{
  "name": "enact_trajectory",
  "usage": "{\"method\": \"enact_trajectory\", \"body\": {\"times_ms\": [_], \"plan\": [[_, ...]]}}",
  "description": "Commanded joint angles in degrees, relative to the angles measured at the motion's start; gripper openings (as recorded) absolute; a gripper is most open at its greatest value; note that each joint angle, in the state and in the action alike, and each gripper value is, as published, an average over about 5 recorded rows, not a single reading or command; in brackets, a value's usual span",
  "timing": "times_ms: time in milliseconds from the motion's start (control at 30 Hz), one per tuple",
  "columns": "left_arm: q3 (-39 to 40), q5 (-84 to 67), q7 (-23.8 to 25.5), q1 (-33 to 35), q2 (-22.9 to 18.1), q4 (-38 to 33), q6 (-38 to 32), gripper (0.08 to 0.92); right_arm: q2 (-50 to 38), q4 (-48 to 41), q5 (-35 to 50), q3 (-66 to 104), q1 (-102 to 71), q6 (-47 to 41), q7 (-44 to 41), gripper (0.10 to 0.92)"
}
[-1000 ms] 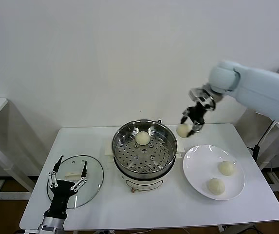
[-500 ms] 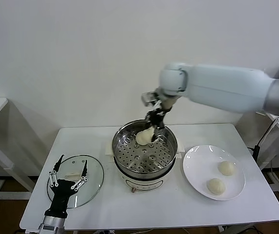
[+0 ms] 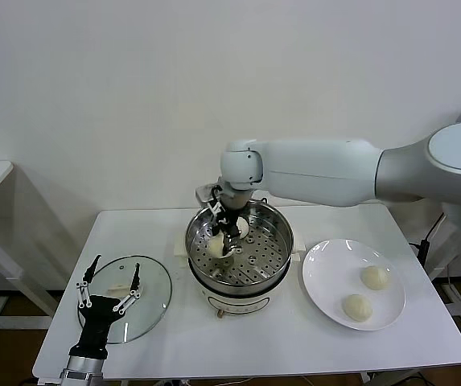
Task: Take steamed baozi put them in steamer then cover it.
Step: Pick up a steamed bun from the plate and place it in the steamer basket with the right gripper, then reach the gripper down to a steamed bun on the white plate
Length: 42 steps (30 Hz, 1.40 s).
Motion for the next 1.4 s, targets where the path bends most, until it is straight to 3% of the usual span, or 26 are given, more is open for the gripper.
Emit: {"method": "enact_trajectory", "body": {"times_ms": [33, 267, 500, 733, 1033, 1233, 1400], "plan": [[-0.22, -0.13, -0.1, -0.07, 0.07, 0.23, 0.02, 0.823, 2.27, -0.86, -0.51, -0.23, -2.41, -0.94, 2.53, 0.6], [-0.42, -0.22, -0.13, -0.07, 0.22, 0.35, -0.09, 0.823, 2.36, -0.92, -1.26, -0.25, -2.72, -0.97, 3.17, 0.622], [-0.39, -0.22, -0.14, 0.0, 0.17, 0.21, -0.06, 0.823, -0.71, 1.42, -1.17, 2.06, -1.74, -0.82, 3.33, 0.79], [-0.37, -0.06, -0.09, 0.16, 0.11, -0.01, -0.06, 0.823, -15.58, 6.81, -7.85, 8.59, 2.59, 3.02, -4.3, 0.822], [0.16, 0.48, 0.1, 0.37, 0.32, 0.25, -0.15, 0.823, -38.26, 7.05, -14.73, 12.98, 3.91, 13.05, -16.97, 0.823], [0.75, 0.92, 0.16, 0.46, 0.18, 0.4, -0.15, 0.823, -46.69, 7.28, -19.68, 11.67, -0.5, 16.86, -20.29, 0.823], [0.67, 1.13, 0.16, 0.71, 0.06, 0.45, -0.19, 0.823, -50.73, 8.82, -23.52, 10.85, -8.1, 18.64, -18.3, 0.823]]}}
